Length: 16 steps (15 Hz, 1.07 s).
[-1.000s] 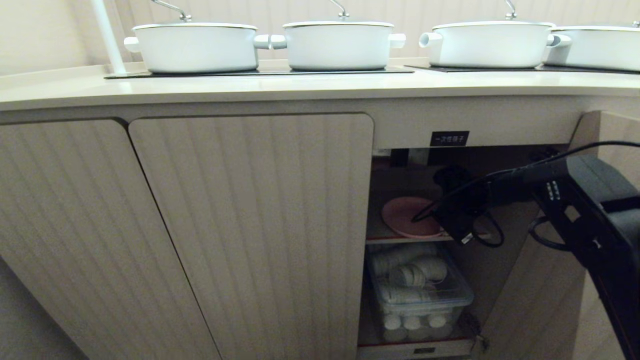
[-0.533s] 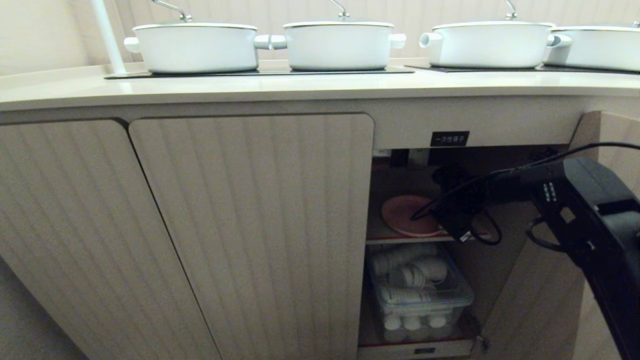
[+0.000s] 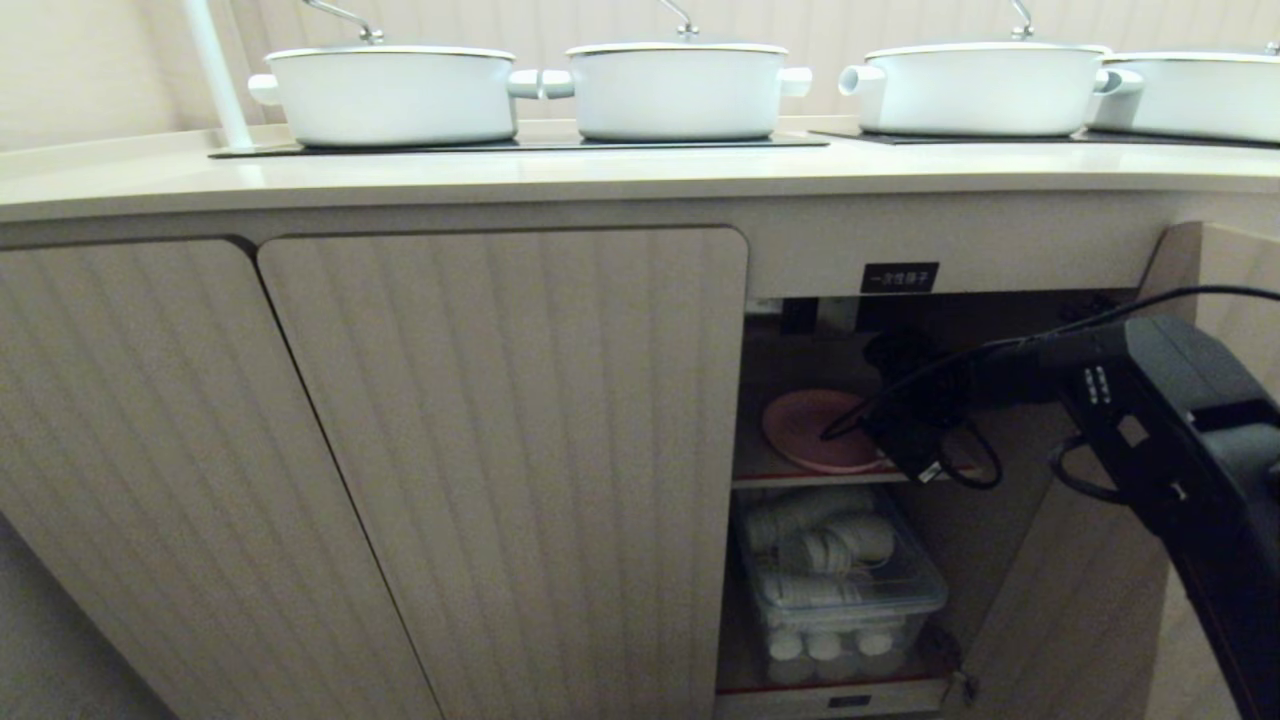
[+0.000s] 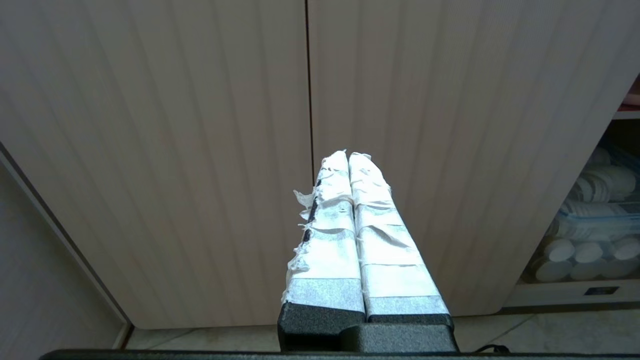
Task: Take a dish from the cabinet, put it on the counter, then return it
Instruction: Put it back into the cabinet
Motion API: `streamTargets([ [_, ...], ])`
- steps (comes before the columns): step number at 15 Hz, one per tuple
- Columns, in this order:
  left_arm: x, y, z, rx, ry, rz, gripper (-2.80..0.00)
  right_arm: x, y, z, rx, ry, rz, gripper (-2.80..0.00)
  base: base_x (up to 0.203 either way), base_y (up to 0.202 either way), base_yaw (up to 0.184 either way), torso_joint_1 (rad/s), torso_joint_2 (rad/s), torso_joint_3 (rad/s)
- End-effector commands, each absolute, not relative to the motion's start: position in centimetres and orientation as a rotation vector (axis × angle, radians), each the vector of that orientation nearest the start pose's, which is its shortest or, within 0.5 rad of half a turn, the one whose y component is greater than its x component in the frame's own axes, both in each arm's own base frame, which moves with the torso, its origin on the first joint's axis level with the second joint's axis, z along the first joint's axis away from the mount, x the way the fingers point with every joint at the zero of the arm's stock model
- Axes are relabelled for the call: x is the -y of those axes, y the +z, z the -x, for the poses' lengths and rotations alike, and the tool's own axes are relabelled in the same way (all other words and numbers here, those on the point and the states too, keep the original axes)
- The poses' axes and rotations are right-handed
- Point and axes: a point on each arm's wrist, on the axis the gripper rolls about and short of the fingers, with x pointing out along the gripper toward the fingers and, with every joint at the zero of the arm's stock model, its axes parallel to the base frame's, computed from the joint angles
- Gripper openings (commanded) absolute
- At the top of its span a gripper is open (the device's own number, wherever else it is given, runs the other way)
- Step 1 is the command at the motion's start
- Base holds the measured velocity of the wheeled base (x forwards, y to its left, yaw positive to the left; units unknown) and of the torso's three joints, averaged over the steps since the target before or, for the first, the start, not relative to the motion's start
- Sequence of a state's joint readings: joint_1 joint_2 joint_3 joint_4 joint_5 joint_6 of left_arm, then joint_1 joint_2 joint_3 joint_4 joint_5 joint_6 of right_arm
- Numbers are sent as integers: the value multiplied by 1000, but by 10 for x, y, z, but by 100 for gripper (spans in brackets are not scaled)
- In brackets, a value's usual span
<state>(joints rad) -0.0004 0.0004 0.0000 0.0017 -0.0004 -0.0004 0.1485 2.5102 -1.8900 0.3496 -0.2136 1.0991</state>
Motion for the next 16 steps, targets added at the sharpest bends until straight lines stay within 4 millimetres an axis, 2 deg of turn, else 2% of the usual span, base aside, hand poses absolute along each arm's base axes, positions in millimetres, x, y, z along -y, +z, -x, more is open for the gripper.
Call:
streamTargets([
  [1,0,75,23,-2,-1,1,-280,-67,52,-481,-807,-572,-842,-280,0,0,0,0,0,0],
  [16,0,75,23,-2,-2,2,-280,-68,49,-487,-797,-566,-844,-280,0,0,0,0,0,0],
])
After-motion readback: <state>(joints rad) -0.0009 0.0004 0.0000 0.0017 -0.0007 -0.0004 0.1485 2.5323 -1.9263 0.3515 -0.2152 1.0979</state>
